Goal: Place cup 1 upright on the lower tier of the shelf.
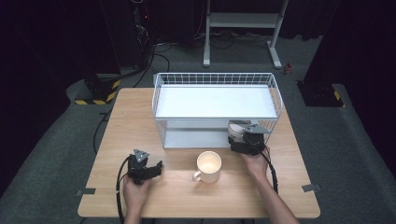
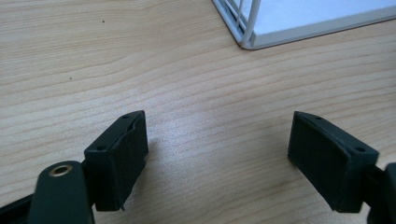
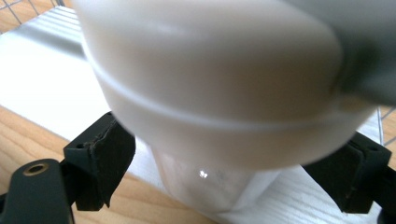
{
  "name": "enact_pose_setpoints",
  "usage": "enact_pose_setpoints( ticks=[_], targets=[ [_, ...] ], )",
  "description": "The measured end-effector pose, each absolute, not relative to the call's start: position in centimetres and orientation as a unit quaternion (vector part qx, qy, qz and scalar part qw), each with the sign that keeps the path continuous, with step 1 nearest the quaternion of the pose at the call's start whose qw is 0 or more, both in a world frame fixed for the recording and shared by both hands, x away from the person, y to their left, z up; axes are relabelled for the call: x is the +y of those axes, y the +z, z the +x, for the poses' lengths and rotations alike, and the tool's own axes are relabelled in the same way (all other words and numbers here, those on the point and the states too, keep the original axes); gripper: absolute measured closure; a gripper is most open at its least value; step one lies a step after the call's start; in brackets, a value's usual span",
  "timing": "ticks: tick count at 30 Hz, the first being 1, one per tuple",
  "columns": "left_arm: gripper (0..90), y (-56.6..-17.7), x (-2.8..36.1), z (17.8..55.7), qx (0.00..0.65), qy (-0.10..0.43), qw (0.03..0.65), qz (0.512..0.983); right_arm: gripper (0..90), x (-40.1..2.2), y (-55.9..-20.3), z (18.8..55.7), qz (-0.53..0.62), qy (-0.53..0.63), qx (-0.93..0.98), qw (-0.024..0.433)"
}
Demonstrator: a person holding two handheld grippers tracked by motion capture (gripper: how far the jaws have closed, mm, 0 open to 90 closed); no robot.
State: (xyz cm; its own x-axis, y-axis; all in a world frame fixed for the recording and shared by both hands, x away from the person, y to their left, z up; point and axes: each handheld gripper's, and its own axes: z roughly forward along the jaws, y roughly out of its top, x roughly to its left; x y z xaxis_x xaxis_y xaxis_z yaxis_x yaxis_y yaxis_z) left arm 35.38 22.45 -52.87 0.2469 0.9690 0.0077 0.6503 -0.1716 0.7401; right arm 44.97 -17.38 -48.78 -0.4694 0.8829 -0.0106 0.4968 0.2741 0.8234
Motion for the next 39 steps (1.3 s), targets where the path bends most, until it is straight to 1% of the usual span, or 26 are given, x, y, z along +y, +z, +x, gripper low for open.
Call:
enact_pose_setpoints(
  ticks=[4,8,10,13,27,29,31,37,39],
  targets=[
    [20.1,-52.9,22.4,35.4,0.561,0.251,0.318,0.723,14.6,-17.7,-48.9,44.6,0.453,0.390,0.764,0.243],
    [20.1,-52.9,22.4,35.4,0.561,0.251,0.318,0.722,18.2,-18.1,-49.1,44.3,0.461,0.385,0.765,0.234],
    [20.1,-52.9,22.4,35.4,0.561,0.251,0.318,0.722,21.7,-18.1,-49.3,44.2,0.456,0.387,0.766,0.237],
    [20.1,-52.9,22.4,35.4,0.560,0.251,0.318,0.723,21.8,-17.9,-49.5,44.3,0.459,0.378,0.766,0.245],
    [20.0,-52.9,22.5,35.4,0.560,0.251,0.318,0.723,28.7,-17.8,-50.1,45.7,0.484,0.368,0.757,0.239],
    [20.1,-52.9,22.5,35.4,0.560,0.251,0.318,0.723,32.3,-17.8,-50.1,46.0,0.482,0.368,0.758,0.240],
    [20.1,-52.9,22.5,35.4,0.560,0.251,0.318,0.723,38.6,-17.6,-50.2,46.0,0.491,0.369,0.750,0.245],
    [20.1,-52.9,22.5,35.4,0.560,0.251,0.318,0.723,44.5,-17.4,-50.8,46.6,0.508,0.367,0.740,0.243],
    [20.1,-52.9,22.5,35.4,0.560,0.251,0.318,0.723,46.3,-17.3,-51.0,46.8,0.506,0.364,0.741,0.249]
  ],
)
